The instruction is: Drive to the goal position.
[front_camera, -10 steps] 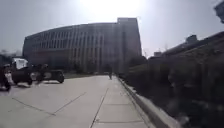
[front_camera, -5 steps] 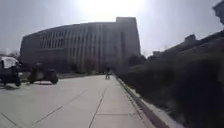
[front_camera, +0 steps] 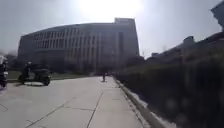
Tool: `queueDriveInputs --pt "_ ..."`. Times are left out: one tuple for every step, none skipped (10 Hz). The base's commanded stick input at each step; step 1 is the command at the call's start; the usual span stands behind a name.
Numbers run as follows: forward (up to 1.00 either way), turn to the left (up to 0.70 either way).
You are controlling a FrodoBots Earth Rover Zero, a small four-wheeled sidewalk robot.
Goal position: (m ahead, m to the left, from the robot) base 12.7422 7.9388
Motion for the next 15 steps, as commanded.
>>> queueDriveInputs --pt "1.0 0.0" --pt "1.0 0.0" --pt "1.0 0.0" --pt "1.0 0.25" --pt "1.0 0.39" --pt "1.0 0.4" --pt "1.0 0.17" --pt "1.0 0.0" --pt "1.0 0.0" --pt "1.0 0.0" --pt "1.0 0.27" --pt "1.0 0.4" --pt "1.0 0.17" --pt "1.0 0.0" --pt "1.0 0.0"
